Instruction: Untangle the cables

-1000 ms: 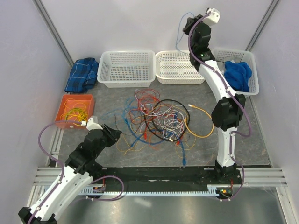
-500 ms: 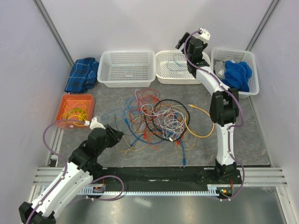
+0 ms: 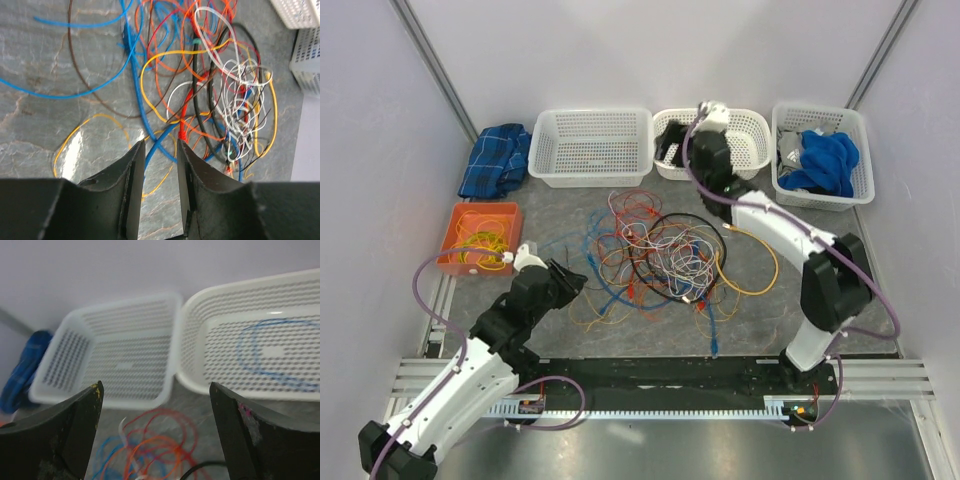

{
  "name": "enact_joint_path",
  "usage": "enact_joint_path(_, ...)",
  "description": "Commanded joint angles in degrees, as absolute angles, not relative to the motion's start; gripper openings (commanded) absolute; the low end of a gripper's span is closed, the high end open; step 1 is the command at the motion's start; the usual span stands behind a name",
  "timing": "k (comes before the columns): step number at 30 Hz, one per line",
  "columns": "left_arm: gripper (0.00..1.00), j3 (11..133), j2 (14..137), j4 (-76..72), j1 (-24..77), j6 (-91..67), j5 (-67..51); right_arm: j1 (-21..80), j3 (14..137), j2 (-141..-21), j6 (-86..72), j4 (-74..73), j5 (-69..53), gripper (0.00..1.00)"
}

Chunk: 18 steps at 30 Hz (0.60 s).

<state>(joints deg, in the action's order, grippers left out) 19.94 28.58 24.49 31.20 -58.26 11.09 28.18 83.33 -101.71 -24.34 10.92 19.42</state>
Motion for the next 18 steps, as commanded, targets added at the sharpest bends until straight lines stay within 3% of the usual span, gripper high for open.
enact_joint_path(1,0.39,26.35,32.94,20.83,30.94,-58.18,14.77,34.97,70.17,-96.6,-23.73,14.41,13.2,0.92)
enact_joint_path(5,0.39,28.12,35.24,21.09,31.02,-59.06,14.5,41.37,63.38,-95.98,-23.03,15.91,6.51,0.83)
enact_joint_path(8,0.41,28.56,36.29,21.01,30.94,-59.15,17.65,45.6,61.79,-96.59,-20.84,14.68,5.97,0.83)
enact_joint_path(11,0.5,31.37,39.01,23.46,30.85,-58.53,23.81,46.67,58.2,-94.93,-23.1,16.16,7.3,0.83)
enact_joint_path(13,0.62,35.14,44.27,24.69,30.85,-57.92,25.83,47.02,54.5,-92.57,-24.34,19.24,7.12,0.83)
enact_joint_path(14,0.88,36.55,46.21,25.92,30.76,-58.62,26.71,47.2,53.45,-91.94,-25.13,19.94,7.29,0.84)
enact_joint_path(16,0.97,40.07,52.54,26.8,30.76,-60.11,29.51,47.63,51.16,-88.96,-25.66,20.91,8.0,0.85)
enact_joint_path(18,1.0,42.26,58.32,26.46,30.67,-62.65,31.19,47.99,48.8,-86.93,-25.93,21.88,8.09,0.85)
